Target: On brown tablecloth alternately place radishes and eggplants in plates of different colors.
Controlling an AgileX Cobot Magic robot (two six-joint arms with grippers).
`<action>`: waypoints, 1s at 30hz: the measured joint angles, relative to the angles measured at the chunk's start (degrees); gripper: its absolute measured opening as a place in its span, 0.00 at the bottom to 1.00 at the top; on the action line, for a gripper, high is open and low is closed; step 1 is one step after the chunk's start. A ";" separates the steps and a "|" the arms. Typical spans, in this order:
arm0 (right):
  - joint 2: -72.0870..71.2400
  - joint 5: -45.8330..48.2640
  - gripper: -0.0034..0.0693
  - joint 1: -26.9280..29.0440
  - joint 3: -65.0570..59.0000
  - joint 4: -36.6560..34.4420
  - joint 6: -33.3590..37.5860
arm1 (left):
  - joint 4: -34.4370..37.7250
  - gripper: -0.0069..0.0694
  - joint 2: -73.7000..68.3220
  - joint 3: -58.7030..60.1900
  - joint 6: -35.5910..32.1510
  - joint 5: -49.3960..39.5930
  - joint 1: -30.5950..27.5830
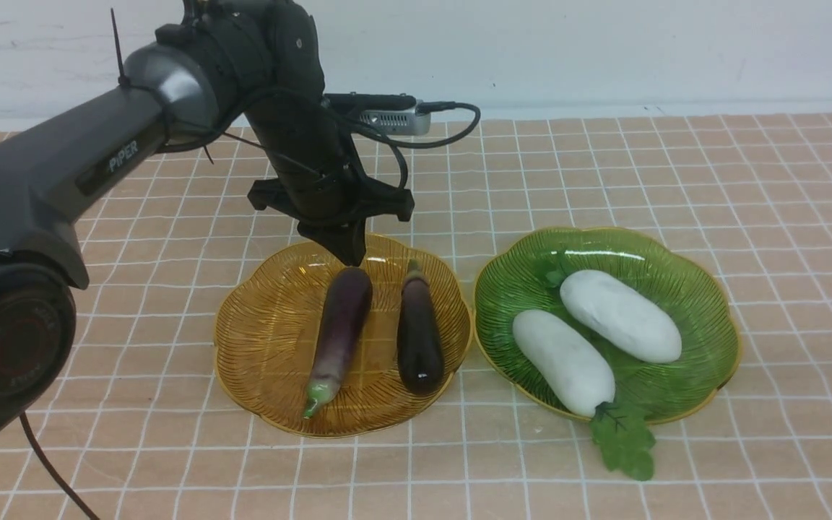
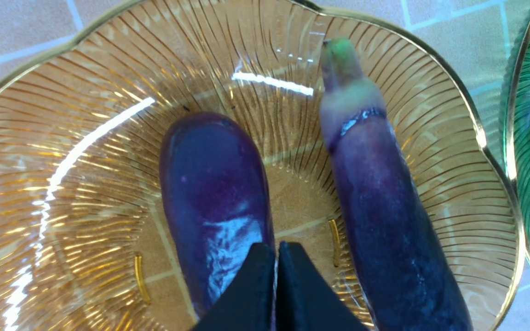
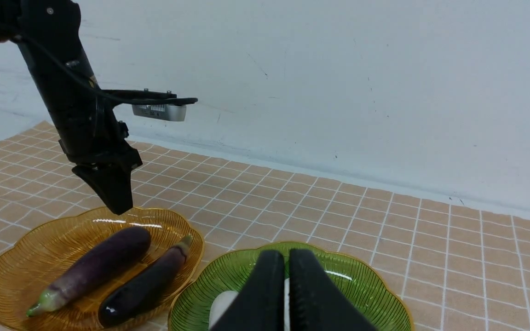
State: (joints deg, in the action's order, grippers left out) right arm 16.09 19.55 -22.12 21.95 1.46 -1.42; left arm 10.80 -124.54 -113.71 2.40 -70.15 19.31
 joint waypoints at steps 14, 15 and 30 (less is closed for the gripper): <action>-2.68 -0.55 0.06 0.32 -2.78 0.00 0.11 | -0.35 0.09 0.00 0.00 -1.08 -0.05 0.00; -4.25 -0.91 0.06 1.09 -4.57 0.00 0.11 | -0.35 0.09 0.00 0.00 -1.08 -0.05 0.00; -16.61 1.92 0.06 21.88 -23.48 -0.06 0.28 | -5.55 0.09 7.72 0.06 -2.40 -0.16 0.00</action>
State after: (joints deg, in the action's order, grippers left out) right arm -0.52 21.47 -0.24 -1.53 1.40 -1.13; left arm 5.25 -116.82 -113.65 0.00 -70.31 19.31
